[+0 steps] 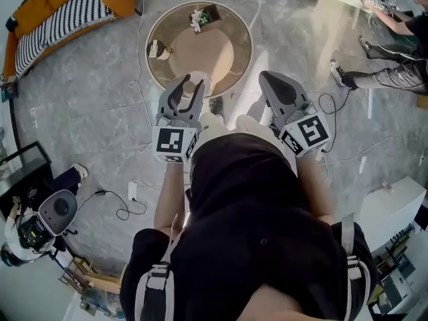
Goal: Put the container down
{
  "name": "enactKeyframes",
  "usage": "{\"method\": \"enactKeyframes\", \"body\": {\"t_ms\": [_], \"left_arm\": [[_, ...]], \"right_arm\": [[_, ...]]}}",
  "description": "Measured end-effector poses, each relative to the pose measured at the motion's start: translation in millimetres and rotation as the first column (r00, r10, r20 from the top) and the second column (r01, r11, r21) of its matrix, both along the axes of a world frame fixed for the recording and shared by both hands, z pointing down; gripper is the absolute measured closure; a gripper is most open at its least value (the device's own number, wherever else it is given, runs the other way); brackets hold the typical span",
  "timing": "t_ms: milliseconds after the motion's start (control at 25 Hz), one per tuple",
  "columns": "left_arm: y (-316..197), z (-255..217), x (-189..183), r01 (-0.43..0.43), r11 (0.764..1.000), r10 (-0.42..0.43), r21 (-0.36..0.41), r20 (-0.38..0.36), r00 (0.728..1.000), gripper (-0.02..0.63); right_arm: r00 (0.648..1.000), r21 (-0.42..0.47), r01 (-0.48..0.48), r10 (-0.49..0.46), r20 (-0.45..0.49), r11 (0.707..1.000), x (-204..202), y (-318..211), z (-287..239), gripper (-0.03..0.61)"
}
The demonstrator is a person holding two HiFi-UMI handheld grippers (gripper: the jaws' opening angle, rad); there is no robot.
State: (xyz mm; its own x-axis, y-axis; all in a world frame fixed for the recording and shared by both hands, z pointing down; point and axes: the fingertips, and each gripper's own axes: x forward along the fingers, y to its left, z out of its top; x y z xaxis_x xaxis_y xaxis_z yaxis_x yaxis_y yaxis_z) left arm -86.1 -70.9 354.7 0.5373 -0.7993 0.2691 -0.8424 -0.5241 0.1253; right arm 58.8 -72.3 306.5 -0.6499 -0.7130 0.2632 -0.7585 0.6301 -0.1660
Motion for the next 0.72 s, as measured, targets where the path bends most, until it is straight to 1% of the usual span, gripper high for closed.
{"method": "enactKeyframes", "body": {"t_ms": [160,280,360,520,680,720], "left_arm": [[-24,22,-1,-0.061,0.998,0.061,0.005,0.028,0.998,0.474],[-36,43,-3,-0.117,0.993,0.117,-0.007,0.051,0.992,0.474],[-47,55,-5,-0.115,0.993,0.116,-0.030,0.040,0.992,0.475],[-63,80,-5,-0.118,0.992,0.120,-0.048,0.033,0.992,0.475],[-78,110,-4,-0.126,0.990,0.128,-0.061,0.029,0.991,0.474],[-83,116,-3,-0.125,0.989,0.127,-0.076,0.027,0.991,0.474]], "right_arm": [[0.999,-0.025,-0.047,0.047,-0.012,0.999,-1,-21,13,0.574],[0.998,-0.046,-0.062,0.061,-0.021,0.997,-3,-33,26,0.574],[0.997,-0.056,-0.070,0.069,-0.029,0.996,-5,-40,36,0.574],[0.995,-0.088,-0.094,0.091,-0.035,0.992,-7,-47,55,0.574],[0.990,-0.139,-0.138,0.137,-0.017,0.981,-6,-61,81,0.574],[0.989,-0.148,-0.147,0.147,-0.013,0.978,-6,-65,88,0.574]]}}
